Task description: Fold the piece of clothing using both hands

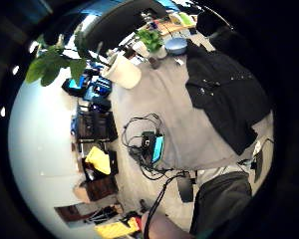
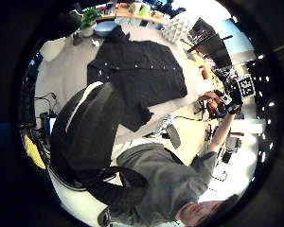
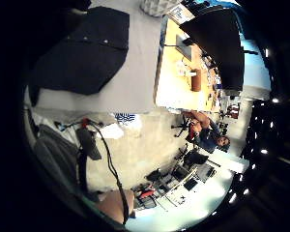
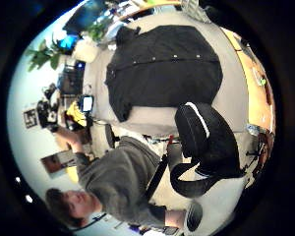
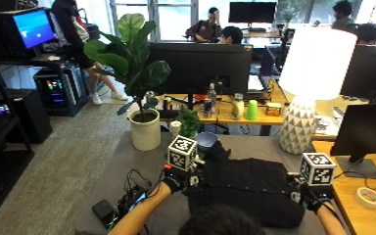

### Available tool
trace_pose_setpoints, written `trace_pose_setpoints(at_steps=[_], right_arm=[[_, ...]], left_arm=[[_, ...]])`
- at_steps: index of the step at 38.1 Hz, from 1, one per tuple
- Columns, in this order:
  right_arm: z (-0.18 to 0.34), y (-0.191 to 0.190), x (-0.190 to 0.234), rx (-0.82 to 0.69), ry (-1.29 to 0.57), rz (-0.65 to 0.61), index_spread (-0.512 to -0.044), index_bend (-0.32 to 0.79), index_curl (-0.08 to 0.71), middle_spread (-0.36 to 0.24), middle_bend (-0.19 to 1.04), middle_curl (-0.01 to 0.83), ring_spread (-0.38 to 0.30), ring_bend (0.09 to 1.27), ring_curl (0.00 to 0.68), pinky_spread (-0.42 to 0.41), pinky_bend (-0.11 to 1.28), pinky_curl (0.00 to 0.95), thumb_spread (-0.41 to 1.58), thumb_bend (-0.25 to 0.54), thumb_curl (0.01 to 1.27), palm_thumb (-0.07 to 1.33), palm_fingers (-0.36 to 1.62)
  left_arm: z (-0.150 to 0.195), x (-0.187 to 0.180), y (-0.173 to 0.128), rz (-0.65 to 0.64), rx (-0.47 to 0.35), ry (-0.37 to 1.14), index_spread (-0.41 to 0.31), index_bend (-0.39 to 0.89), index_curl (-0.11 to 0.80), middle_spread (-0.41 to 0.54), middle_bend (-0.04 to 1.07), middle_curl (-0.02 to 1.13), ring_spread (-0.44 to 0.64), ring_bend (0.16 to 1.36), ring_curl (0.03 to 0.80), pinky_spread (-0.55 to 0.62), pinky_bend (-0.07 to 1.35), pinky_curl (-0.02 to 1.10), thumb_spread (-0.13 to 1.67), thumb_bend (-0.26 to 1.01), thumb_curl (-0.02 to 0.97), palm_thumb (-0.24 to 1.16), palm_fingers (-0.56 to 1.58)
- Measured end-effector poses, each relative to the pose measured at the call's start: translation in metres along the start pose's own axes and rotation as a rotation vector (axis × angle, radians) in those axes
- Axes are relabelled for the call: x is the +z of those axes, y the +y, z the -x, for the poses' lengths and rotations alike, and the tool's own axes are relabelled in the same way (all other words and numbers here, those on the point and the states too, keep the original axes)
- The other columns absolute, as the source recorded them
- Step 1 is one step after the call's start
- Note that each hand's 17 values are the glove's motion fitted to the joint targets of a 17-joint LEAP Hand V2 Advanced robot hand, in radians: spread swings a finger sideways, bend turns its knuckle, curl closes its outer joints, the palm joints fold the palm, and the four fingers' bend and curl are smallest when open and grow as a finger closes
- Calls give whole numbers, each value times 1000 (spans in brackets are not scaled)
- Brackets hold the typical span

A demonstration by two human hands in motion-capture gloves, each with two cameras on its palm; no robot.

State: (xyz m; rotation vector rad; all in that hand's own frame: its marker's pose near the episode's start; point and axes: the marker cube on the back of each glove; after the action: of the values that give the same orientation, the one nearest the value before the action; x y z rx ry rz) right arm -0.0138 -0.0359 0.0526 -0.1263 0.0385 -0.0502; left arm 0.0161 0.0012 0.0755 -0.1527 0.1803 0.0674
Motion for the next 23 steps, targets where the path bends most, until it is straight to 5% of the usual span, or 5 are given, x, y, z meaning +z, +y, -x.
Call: trace_pose_setpoints(at_steps=[4, 12, 17, 23], right_arm=[[2, -14, 34, -20, 7, 59, -353, 124, 225, -18, 199, 265, 67, 427, 245, 190, 367, 267, 1230, 246, 188, 554, 383], [15, -32, 129, -70, -1, 229, -345, 125, 229, -23, 217, 301, 43, 433, 271, 191, 383, 293, 1208, 217, 221, 616, 411], [16, -45, 178, -36, 109, 307, -335, 114, 227, -28, 203, 313, 37, 432, 280, 204, 443, 316, 1164, 210, 253, 690, 456], [8, -57, 203, 12, 183, 307, -331, 118, 229, -37, 207, 332, 33, 425, 293, 217, 478, 336, 1115, 204, 293, 781, 485]], left_arm=[[-22, 42, 2, 110, 83, 69, -116, 199, 327, 41, 153, 217, 73, 515, 271, 240, 241, 255, 1187, -8, 134, 135, 470], [-88, 184, 5, 320, 249, 206, -50, 110, 317, 108, 119, 213, 161, 551, 297, 277, 343, 307, 964, -57, 162, -12, 319], [-109, 238, 4, 342, 224, 96, 19, 66, 277, 196, 106, 193, 275, 630, 312, 331, 481, 346, 867, -56, 184, -37, 231], [-109, 245, -12, 198, 151, 36, 19, 105, 245, 180, 204, 213, 283, 682, 317, 295, 543, 362, 871, -8, 210, 31, 276]])
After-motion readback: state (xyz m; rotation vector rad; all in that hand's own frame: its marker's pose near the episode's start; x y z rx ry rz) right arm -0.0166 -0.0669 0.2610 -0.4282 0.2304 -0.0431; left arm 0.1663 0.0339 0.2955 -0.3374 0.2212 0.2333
